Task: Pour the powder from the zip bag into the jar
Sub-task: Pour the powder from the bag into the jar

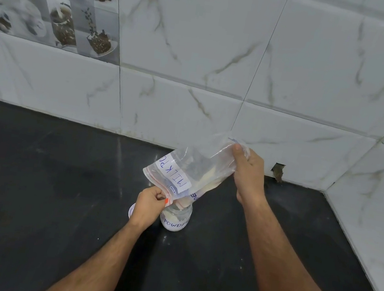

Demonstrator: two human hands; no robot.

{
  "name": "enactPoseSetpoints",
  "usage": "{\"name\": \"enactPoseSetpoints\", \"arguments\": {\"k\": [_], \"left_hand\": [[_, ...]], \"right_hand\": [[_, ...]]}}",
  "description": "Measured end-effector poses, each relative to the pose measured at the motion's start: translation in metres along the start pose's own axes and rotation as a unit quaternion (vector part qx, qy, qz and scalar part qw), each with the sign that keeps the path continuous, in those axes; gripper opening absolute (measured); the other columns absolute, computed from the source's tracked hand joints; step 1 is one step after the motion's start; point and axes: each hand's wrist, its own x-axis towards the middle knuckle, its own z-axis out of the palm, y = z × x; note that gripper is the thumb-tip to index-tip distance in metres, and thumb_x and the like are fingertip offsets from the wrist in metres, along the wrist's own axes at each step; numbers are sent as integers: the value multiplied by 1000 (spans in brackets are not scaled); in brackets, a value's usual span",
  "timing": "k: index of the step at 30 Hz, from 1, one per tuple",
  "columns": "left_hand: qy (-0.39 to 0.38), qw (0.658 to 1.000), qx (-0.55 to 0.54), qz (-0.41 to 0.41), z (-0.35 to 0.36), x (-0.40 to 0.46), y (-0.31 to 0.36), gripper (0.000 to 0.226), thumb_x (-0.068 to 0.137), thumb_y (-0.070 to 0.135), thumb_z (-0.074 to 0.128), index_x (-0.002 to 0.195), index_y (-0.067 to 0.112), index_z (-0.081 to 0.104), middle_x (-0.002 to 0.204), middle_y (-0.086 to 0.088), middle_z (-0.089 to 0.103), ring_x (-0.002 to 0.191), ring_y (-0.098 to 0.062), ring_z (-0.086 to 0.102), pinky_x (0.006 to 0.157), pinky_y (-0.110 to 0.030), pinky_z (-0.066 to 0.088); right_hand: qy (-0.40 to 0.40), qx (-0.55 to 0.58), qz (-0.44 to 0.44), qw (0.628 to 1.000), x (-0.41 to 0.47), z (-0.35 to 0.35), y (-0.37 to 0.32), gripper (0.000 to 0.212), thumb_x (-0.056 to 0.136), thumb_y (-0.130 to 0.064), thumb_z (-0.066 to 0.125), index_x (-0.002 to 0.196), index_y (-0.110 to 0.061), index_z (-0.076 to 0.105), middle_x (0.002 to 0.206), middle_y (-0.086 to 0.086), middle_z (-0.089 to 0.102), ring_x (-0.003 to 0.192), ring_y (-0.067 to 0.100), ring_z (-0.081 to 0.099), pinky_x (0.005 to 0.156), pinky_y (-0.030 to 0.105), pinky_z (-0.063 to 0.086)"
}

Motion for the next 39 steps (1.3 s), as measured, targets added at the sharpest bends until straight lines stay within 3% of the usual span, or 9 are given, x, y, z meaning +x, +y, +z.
{"name": "enactPoseSetpoints", "arguments": {"k": [2, 12, 16, 19, 24, 29, 31, 34, 39], "left_hand": [[2, 1000, -2, -4, 0, 0, 0, 9, 80, 6, 80, 86, 11, 78, 85, 0, 80, 94, -25, 75, 84, -35, 59], [4, 1000, -6, -17, -4, 1, -9, 16, 78, 16, 80, 85, 3, 74, 87, -16, 76, 78, -15, 65, 87, -50, 57], [-10, 1000, -5, -24, -6, 1, -13, 27, 69, 38, 82, 80, 14, 75, 79, 0, 78, 76, -19, 70, 83, -44, 58], [-15, 999, -28, -26, -6, 3, -16, 47, 60, 51, 81, 84, 10, 74, 82, -6, 77, 75, -14, 64, 87, -49, 58], [-8, 999, -24, -25, -5, -1, -11, 19, 73, 27, 86, 76, 13, 75, 77, -3, 77, 75, -17, 68, 87, -50, 57], [-18, 999, -40, -24, -9, -1, -16, 37, 61, 50, 82, 86, 22, 79, 90, 1, 80, 98, -28, 74, 93, -55, 57], [-19, 999, -46, -17, -9, -3, -15, 33, 64, 46, 83, 86, 23, 79, 91, 2, 80, 97, -26, 75, 94, -54, 57], [-10, 999, -42, -21, -9, -6, -12, 11, 72, 32, 82, 82, 30, 78, 88, 7, 80, 94, -19, 75, 92, -52, 58], [-4, 999, -39, -14, -6, -7, -12, 13, 77, 18, 82, 75, 30, 77, 81, 8, 79, 84, -12, 74, 89, -47, 60]], "right_hand": [[-15, -6, -6, 1000, -1, 4, -6, 30, 103, -14, 51, 93, -28, 75, 92, -10, 78, 92, 5, 72, 78, 21, 54], [-57, -1, -25, 998, -3, 15, -11, 28, 104, -16, 51, 98, -27, 76, 102, 0, 78, 103, 19, 72, 86, 29, 57], [-72, -12, -39, 997, -4, 21, -13, 30, 104, -17, 51, 91, -29, 76, 93, -6, 78, 94, 15, 72, 80, 26, 54], [-77, -20, -49, 996, -4, 22, -14, 31, 104, -19, 51, 90, -31, 75, 92, -8, 77, 94, 14, 71, 79, 25, 53], [-85, -24, -54, 995, -4, 22, -15, 31, 104, -17, 51, 89, -30, 75, 87, -12, 77, 90, 10, 70, 76, 21, 53], [-101, -25, -43, 994, -4, 22, -14, 24, 103, -20, 54, 95, -25, 76, 99, 0, 77, 95, 15, 71, 83, 30, 57], [-107, -7, -26, 994, -4, 20, -10, 16, 100, -27, 60, 106, -22, 74, 107, -1, 77, 101, 12, 71, 86, 29, 57], [-103, 29, 32, 994, -4, 17, 0, 38, 92, -34, 70, 127, -23, 66, 122, 1, 74, 115, 18, 69, 95, 36, 56], [-73, 61, 102, 990, -6, 11, 12, 25, 93, -16, 69, 117, -19, 69, 105, -2, 78, 92, 11, 75, 80, 32, 60]]}}
